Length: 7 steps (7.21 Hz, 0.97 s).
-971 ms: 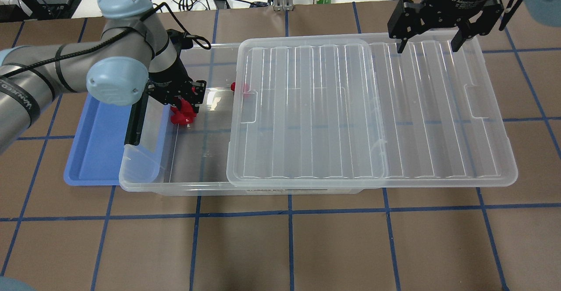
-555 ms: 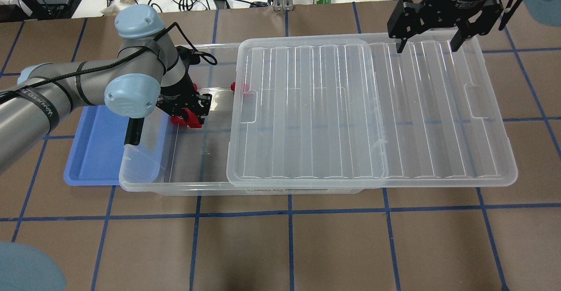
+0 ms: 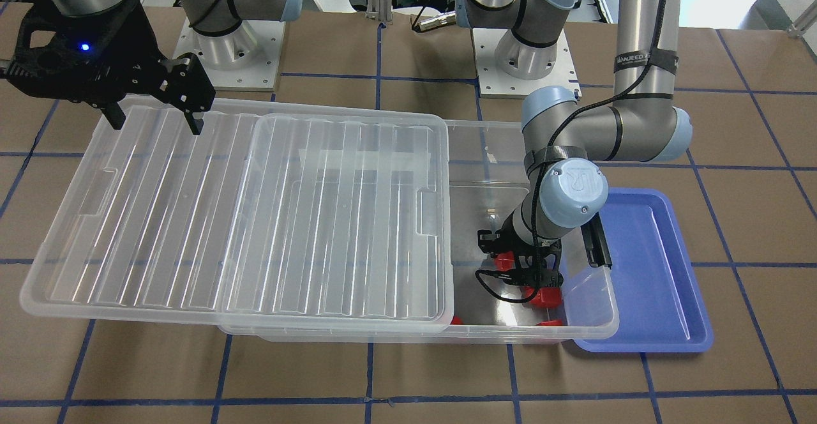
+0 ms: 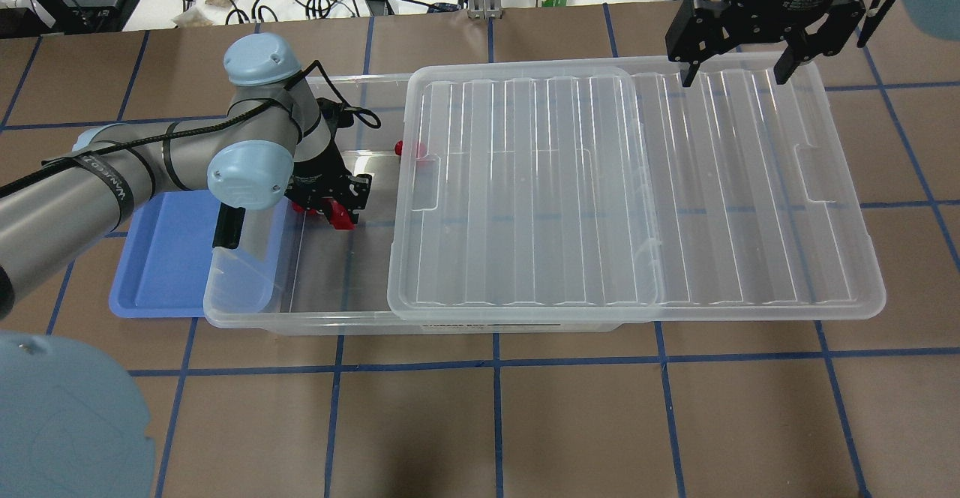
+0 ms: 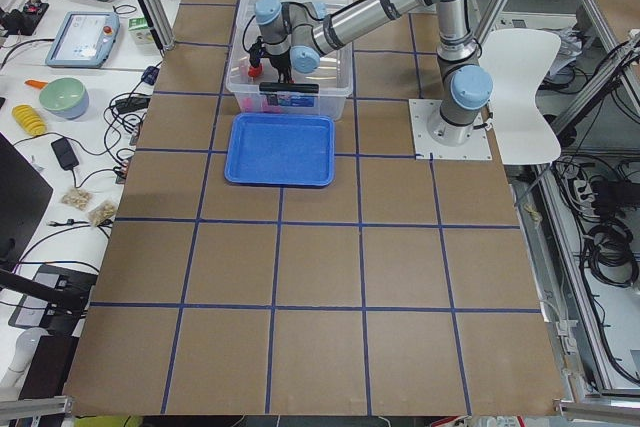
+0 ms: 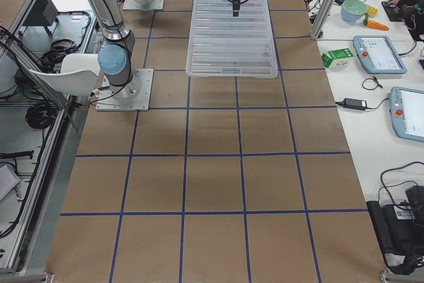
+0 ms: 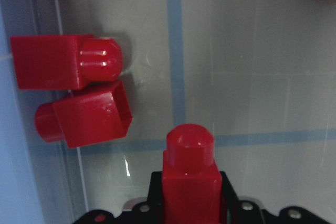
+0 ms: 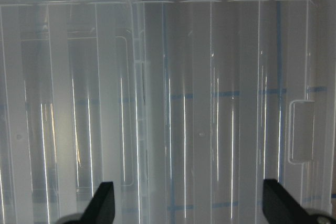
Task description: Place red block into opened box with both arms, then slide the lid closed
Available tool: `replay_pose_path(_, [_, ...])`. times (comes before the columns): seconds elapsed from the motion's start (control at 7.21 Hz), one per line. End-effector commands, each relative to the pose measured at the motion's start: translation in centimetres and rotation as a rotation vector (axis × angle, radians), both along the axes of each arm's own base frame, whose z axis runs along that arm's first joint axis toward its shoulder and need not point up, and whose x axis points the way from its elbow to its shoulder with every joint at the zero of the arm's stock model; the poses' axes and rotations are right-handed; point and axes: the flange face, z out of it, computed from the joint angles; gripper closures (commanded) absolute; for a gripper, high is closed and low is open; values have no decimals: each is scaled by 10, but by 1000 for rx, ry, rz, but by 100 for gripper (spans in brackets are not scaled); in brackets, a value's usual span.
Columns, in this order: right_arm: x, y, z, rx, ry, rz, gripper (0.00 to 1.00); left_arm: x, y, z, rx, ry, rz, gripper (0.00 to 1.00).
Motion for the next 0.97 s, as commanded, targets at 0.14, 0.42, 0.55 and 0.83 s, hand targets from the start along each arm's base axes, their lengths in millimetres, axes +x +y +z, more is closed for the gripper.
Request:
replay_pose_path(0.14, [-40,-5,0,14,7,22,0,0,-1,-12,17,2,-2,13])
replay_pose_path(0.42, [-111,5,18,1,29,58,0,-3,-1,3,1,0,-9,0])
replay_pose_path(0.55, [-143,6,19,4,34,89,0,-4,-4,20,-27,-4,-13,0])
replay_pose_path(0.83, [-203,11,15,13,35,105,0,1,-18,103,-6,-7,-7,0])
